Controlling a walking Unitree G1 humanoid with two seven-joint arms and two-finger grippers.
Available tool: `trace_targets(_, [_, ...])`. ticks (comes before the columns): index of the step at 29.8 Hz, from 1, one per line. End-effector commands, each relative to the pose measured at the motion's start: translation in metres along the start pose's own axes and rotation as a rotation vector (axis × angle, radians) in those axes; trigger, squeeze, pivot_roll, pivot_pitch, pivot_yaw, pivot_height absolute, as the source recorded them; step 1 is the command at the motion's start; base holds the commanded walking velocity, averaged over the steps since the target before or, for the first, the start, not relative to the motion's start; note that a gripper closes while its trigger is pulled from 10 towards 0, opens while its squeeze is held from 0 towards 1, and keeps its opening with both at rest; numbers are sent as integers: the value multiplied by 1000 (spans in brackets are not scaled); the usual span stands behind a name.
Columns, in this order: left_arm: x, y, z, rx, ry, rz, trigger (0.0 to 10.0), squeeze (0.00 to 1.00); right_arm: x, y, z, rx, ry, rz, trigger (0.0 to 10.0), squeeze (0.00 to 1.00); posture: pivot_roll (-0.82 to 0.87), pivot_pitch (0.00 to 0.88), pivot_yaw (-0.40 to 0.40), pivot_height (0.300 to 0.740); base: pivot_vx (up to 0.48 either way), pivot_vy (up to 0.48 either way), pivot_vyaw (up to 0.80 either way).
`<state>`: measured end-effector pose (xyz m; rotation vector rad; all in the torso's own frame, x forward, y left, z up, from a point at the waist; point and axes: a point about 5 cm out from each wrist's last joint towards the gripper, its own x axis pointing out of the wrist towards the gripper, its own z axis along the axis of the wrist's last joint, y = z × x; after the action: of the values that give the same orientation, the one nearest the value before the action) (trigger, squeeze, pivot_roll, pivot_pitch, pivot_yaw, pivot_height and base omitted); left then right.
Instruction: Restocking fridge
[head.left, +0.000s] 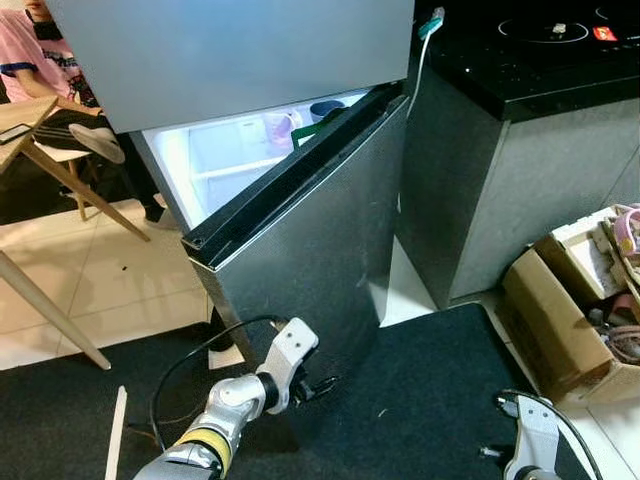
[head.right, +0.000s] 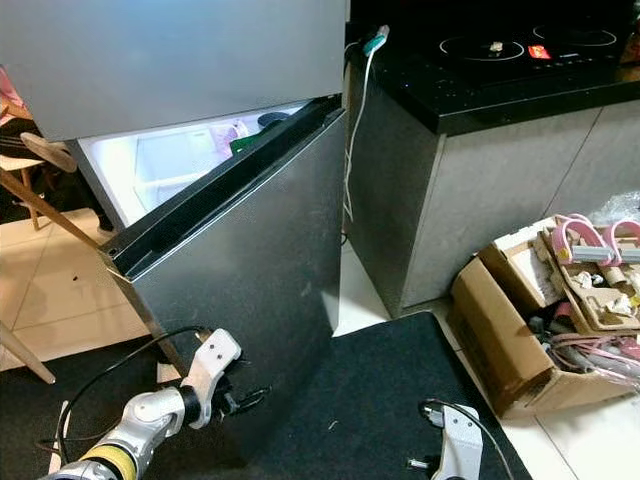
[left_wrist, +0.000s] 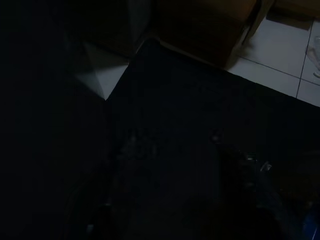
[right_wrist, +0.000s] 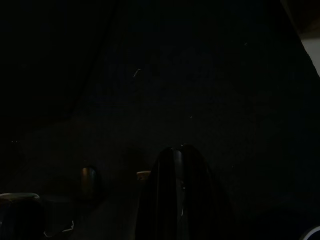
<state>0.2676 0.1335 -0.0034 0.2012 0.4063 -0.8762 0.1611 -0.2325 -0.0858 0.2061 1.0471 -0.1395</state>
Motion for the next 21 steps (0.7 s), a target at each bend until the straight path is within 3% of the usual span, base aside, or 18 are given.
trace_targets(1, [-4, 15, 10, 56, -16, 60, 0, 0, 0, 1, -3, 4, 11, -1, 10000, 0, -19, 0, 46, 740, 0, 0, 0])
trace_targets(3, [-5, 19, 12, 70, -16, 87, 0, 0, 0, 1, -3, 4, 12, -1, 10000, 0, -19, 0, 46, 740, 0, 0, 0])
trace_targets(4, [-7, 24, 14, 83, -11, 127, 941, 0, 0, 1, -4, 4, 12, -1, 10000, 0, -16, 0, 46, 740, 0, 0, 0])
trace_targets(5, [-10, 31, 16, 97, -7, 187, 10000, 0, 0, 1, -4, 5, 11, -1, 10000, 0, -17, 0, 46, 740, 0, 0, 0])
trace_targets(9, [-21, 50, 18, 116, 9, 368, 10000, 0, 0, 1, -4, 6, 11, 0, 10000, 0, -15, 0, 45, 740, 0, 0, 0])
trace_targets(12, [-26, 56, 17, 127, 21, 424, 10000, 0, 0, 1, -4, 6, 11, 1, 10000, 0, -13, 0, 46, 740, 0, 0, 0])
trace_targets(16, [-54, 86, 15, 202, 98, 683, 10000, 0, 0, 1, -5, 7, 12, 2, 10000, 0, -12, 0, 47, 740, 0, 0, 0])
trace_targets(17, [-54, 86, 15, 202, 98, 683, 10000, 0, 0, 1, -5, 7, 12, 2, 10000, 0, -12, 0, 47, 740, 0, 0, 0])
trace_targets(20, [-90, 117, 20, 249, 157, 868, 10000, 0, 0, 0, -7, 9, 15, -2, 10000, 0, -27, 0, 47, 740, 0, 0, 0])
trace_targets(21, [-90, 117, 20, 249, 157, 868, 10000, 0, 0, 0, -7, 9, 15, -2, 10000, 0, -27, 0, 47, 740, 0, 0, 0])
